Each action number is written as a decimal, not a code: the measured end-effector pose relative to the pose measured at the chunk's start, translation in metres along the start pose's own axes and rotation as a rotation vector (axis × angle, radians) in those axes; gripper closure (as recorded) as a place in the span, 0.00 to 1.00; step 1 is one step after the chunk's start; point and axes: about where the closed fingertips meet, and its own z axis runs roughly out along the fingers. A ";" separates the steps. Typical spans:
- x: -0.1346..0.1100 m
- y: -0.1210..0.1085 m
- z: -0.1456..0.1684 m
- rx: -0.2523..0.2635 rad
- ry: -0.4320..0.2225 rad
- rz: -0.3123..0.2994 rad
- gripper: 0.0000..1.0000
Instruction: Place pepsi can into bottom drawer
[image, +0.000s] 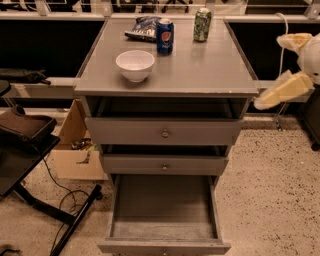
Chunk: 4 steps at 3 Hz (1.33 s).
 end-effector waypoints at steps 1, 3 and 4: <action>-0.011 -0.049 0.039 0.097 -0.251 0.105 0.00; -0.024 -0.095 0.071 0.184 -0.436 0.210 0.00; -0.025 -0.095 0.072 0.182 -0.437 0.211 0.00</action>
Offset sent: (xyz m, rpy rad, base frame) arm 0.1640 0.0145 0.0251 0.6382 -0.2862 -0.1103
